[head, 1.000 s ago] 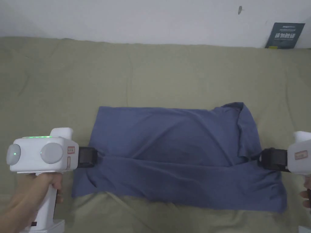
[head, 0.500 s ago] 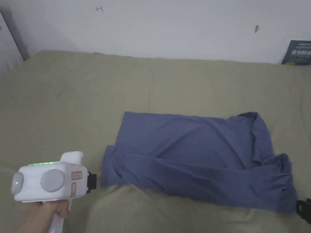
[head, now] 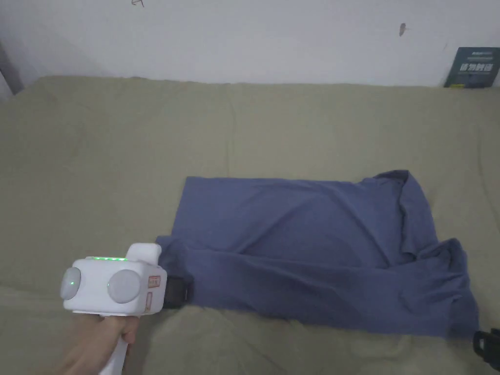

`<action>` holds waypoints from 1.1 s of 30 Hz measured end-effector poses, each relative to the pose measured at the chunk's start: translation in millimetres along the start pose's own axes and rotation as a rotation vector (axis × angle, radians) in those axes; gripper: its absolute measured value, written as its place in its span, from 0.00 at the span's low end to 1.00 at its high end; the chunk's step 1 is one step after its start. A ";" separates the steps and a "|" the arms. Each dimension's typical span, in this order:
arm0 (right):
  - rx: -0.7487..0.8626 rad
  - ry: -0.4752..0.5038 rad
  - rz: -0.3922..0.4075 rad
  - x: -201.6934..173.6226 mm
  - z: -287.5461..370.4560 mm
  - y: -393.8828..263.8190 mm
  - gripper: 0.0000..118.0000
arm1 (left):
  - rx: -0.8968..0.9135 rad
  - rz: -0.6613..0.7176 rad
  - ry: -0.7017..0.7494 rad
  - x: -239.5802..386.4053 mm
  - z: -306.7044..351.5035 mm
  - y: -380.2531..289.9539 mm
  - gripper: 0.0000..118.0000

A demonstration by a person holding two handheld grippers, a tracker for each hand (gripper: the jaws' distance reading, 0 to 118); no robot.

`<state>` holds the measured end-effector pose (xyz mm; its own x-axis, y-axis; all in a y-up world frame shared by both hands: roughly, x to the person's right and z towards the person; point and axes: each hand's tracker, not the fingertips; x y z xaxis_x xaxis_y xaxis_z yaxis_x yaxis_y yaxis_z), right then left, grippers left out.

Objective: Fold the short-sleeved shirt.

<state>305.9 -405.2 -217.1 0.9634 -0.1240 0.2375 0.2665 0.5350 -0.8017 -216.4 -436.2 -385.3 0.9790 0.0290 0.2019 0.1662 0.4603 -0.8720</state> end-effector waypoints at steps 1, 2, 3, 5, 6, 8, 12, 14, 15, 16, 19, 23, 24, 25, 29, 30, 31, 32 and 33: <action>0.000 0.002 0.002 0.3 -1.6 1.9 0.00 | 0.005 -0.032 -0.003 -0.6 6.6 3.0 0.38; 0.000 0.000 0.006 0.5 -3.4 4.1 0.00 | 0.025 -0.041 -0.040 -1.2 14.7 5.5 0.07; 0.007 0.002 0.011 -2.7 0.4 1.3 0.00 | 0.042 -0.031 -0.045 -0.3 19.5 5.5 0.03; 0.015 0.011 0.002 -2.2 -2.7 6.9 0.02 | 0.045 -0.045 -0.024 2.3 25.6 8.4 0.03; 0.022 0.024 -0.009 -2.0 -3.9 10.2 0.20 | 0.036 -0.025 -0.058 0.5 24.4 12.1 0.03; 0.033 0.028 -0.029 -3.5 -5.2 14.7 0.99 | 0.049 -0.023 -0.034 -0.1 26.7 13.8 0.03; 0.021 0.043 -0.007 -3.2 -17.0 4.7 0.99 | 0.054 -0.007 -0.030 6.8 32.3 8.6 0.03; -0.030 -0.001 0.022 -3.8 -29.4 0.6 0.99 | 0.047 -0.004 -0.028 8.3 31.9 8.5 0.03; -0.042 -0.009 0.035 -11.1 -36.0 24.4 0.98 | 0.049 0.004 -0.025 8.2 31.5 8.7 0.03; -0.058 -0.017 0.043 -12.4 -41.0 31.9 0.96 | 0.039 0.011 -0.029 8.4 30.3 9.0 0.03; -0.061 0.015 0.023 -9.2 -41.7 35.0 0.09 | 0.023 0.041 -0.038 0.0 22.6 10.1 0.03; -0.027 0.016 0.054 -19.9 -16.0 29.6 0.08 | 0.022 0.029 -0.024 -1.3 29.1 8.2 0.03; -0.029 0.015 0.049 -19.3 -9.9 29.4 0.08 | 0.025 0.038 -0.026 -3.9 31.2 8.1 0.03; -0.033 0.021 0.046 -18.4 -4.7 28.9 0.08 | 0.023 0.045 -0.027 -5.3 32.9 8.0 0.03; -0.009 0.032 0.030 -24.5 25.5 18.4 0.08 | 0.022 0.037 -0.023 -6.3 40.9 0.0 0.03; -0.009 0.031 0.033 -26.3 30.8 14.0 0.08 | 0.017 0.032 -0.028 -3.7 46.3 -4.6 0.03; -0.027 0.047 0.026 -22.1 32.1 13.6 0.08 | 0.017 0.031 -0.030 -3.6 49.4 -8.3 0.03; -0.030 0.048 0.028 -18.6 35.0 12.0 0.08 | 0.015 0.036 -0.036 -4.7 51.9 -12.4 0.03; -0.032 0.047 0.027 -18.6 39.6 7.3 0.08 | 0.014 0.050 -0.042 -6.7 54.3 -17.3 0.03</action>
<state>288.9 -365.9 -205.7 0.9703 -0.1496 0.1902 0.2406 0.5119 -0.8247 -232.3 -396.3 -347.3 0.9801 0.0895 0.1773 0.1155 0.4697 -0.8753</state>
